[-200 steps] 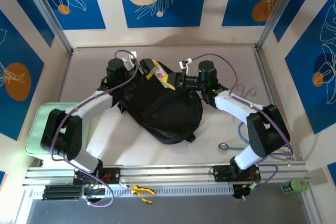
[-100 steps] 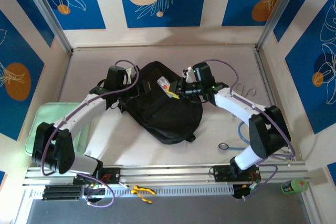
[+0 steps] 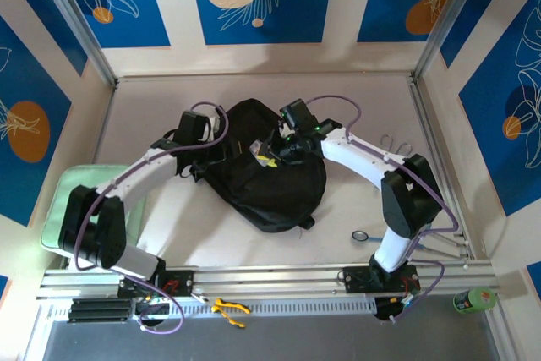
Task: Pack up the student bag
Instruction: Open the student bag at the center of the table.
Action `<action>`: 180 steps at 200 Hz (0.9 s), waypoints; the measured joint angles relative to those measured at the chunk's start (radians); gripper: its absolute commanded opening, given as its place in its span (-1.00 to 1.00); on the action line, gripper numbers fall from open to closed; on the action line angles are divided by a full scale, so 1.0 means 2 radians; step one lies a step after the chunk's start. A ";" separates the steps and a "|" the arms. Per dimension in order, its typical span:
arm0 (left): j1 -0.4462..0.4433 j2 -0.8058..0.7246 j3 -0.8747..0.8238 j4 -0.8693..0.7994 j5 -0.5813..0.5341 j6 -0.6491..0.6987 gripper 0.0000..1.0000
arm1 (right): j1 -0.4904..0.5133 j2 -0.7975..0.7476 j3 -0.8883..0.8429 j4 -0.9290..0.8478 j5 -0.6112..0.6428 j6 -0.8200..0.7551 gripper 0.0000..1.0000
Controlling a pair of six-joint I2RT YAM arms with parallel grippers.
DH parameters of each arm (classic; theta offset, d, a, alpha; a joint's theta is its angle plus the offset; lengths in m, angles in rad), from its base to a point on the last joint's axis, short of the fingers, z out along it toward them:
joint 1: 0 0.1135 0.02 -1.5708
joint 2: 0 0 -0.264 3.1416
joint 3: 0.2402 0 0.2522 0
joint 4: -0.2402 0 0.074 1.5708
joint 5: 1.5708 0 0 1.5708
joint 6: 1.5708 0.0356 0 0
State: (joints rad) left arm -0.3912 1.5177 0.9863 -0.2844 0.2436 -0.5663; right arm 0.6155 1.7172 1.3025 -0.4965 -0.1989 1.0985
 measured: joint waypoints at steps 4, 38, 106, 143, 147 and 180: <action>-0.001 0.005 0.002 0.000 0.000 0.000 0.41 | 0.001 -0.001 0.001 -0.004 0.005 0.003 -0.68; -0.008 0.026 0.018 0.004 0.001 -0.002 0.41 | 0.015 -0.015 0.001 -0.033 0.030 0.025 -0.68; -0.012 0.044 0.029 0.003 -0.004 -0.002 0.41 | 0.019 -0.054 -0.059 -0.024 0.032 0.054 -0.70; -0.014 0.056 0.035 0.000 -0.010 0.000 0.40 | 0.006 -0.079 -0.103 0.007 0.016 0.054 -0.71; -0.015 0.056 0.035 -0.001 -0.010 0.000 0.39 | 0.004 -0.081 -0.109 0.013 0.013 0.053 -0.71; -0.022 0.059 0.054 -0.025 -0.018 0.000 0.34 | -0.013 -0.098 -0.154 0.062 -0.017 0.047 -0.73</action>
State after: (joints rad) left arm -0.4351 1.6363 1.0935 -0.3347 0.2081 -0.5663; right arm 0.5892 1.5211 0.9936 -0.3729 -0.2329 1.1915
